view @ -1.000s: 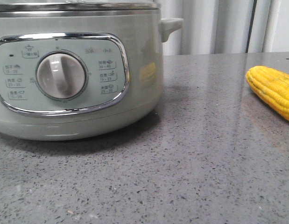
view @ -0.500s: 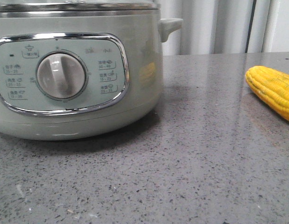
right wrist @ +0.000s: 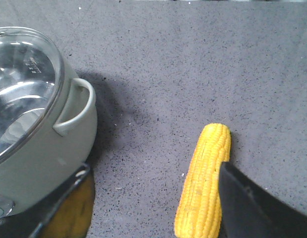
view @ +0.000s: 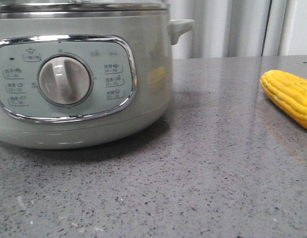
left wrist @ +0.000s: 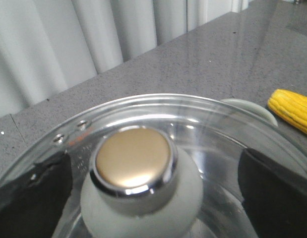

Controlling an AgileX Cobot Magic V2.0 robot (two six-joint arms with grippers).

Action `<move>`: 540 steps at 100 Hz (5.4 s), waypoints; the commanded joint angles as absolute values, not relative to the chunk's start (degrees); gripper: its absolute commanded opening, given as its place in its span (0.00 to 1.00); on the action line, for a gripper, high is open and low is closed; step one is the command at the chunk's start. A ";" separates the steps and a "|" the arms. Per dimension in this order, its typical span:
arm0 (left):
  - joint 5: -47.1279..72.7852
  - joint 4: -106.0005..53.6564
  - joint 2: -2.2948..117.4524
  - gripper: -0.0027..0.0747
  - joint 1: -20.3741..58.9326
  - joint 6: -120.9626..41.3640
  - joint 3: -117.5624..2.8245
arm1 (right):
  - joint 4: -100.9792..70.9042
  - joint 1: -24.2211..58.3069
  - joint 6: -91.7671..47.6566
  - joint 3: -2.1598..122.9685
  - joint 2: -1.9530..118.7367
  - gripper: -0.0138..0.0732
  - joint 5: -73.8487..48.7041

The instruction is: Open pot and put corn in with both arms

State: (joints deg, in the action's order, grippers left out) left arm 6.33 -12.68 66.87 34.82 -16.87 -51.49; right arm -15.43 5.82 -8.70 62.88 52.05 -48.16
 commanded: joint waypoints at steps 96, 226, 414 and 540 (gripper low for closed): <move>-5.91 -20.78 69.68 0.21 35.10 -16.49 -54.25 | -16.22 5.58 -9.23 64.88 50.97 0.69 -45.37; 3.98 -20.40 60.07 0.22 -14.28 -16.39 -62.00 | -16.22 5.58 -9.23 64.88 50.97 0.69 -44.86; 0.40 -20.48 63.45 0.21 -15.47 -16.39 -36.36 | -16.30 5.58 -9.23 64.88 50.97 0.69 -47.35; 1.00 -20.38 66.18 0.55 -15.47 -16.39 -36.36 | -16.68 5.58 -9.23 64.88 50.62 0.69 -46.81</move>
State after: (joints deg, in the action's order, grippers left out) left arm 4.81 -19.85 67.15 -15.41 -16.85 -34.46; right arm -15.78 5.82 -8.74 62.88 51.44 -50.52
